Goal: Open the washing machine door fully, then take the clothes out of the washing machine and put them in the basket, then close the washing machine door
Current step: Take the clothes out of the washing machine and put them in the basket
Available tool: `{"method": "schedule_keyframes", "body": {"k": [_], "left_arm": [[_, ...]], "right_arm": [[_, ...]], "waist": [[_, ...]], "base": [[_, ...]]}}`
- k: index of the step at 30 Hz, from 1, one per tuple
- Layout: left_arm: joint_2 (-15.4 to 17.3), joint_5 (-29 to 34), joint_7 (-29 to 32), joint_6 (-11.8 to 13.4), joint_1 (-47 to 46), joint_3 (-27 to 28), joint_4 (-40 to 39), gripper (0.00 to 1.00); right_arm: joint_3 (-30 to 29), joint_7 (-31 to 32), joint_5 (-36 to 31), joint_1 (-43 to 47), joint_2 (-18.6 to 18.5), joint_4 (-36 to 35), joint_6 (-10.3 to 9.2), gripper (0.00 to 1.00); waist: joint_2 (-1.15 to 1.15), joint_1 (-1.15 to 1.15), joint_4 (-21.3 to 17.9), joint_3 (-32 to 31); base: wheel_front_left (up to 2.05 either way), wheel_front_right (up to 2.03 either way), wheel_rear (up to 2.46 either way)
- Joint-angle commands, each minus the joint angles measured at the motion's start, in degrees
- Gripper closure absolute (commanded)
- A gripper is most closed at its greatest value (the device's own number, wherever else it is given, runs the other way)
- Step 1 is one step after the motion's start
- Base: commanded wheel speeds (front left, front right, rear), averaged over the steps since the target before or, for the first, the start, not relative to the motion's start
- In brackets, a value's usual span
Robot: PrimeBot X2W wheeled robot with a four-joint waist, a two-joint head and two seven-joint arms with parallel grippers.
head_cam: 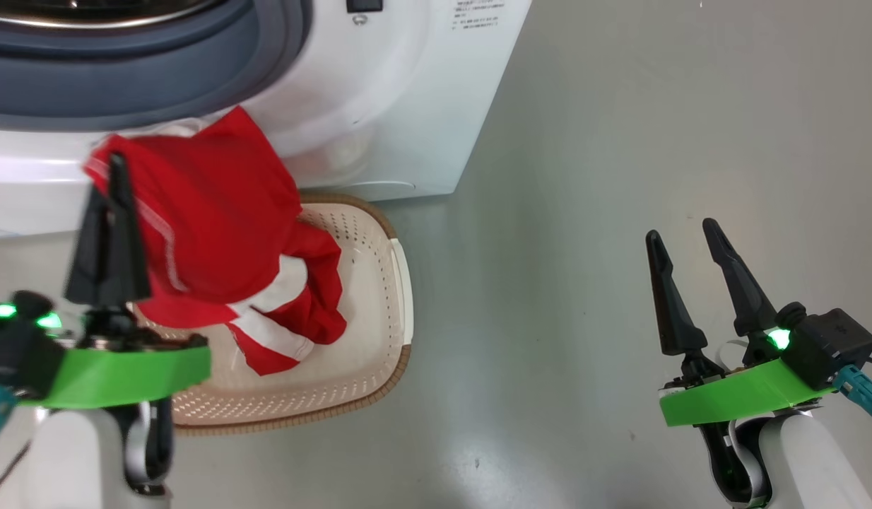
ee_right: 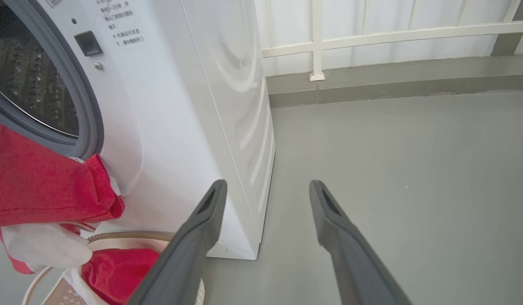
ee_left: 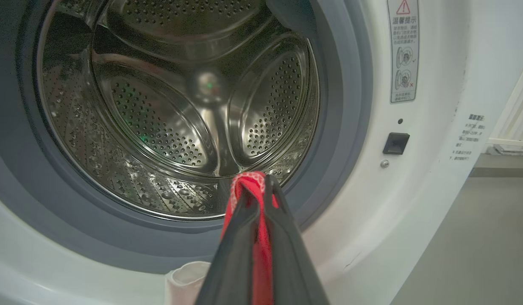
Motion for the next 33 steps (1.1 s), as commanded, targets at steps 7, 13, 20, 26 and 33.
{"method": "schedule_keyframes", "body": {"k": [7,13,20,26,33], "left_arm": [[1.7,0.7,-0.3,-0.3,-0.9,-0.8,11.6,1.0],[2.8,1.0,-0.3,-0.3,-2.9,-1.7,19.8,1.0],[4.5,0.7,-0.3,-0.3,-7.0,-4.3,33.2,1.0],[5.4,-1.0,-0.3,-0.3,-10.7,-6.1,41.7,1.0],[5.9,-2.4,-0.3,-0.3,-13.1,-7.0,47.7,0.78]], "right_arm": [[1.3,-0.4,1.3,-0.8,-0.4,-2.0,0.42,0.0],[1.4,-0.4,1.5,-1.2,-0.4,-2.1,0.42,0.0],[1.3,-0.4,1.8,-1.9,-0.4,-2.9,0.42,0.0],[1.1,-0.4,1.8,-2.8,-0.4,-3.2,0.42,0.0],[0.8,-0.4,1.7,-3.0,-0.4,-3.3,0.42,0.0]], "waist": [[0.0,0.0,-1.2,3.2],[0.0,0.0,-2.0,4.9],[0.0,0.0,-3.0,8.0],[0.0,0.0,-3.2,10.0],[0.0,0.0,-3.0,10.6]], "base": [[0.0,0.0,0.0],[0.0,0.0,0.0],[0.0,0.0,0.0],[0.0,0.0,0.0],[0.0,0.0,0.0]]}}
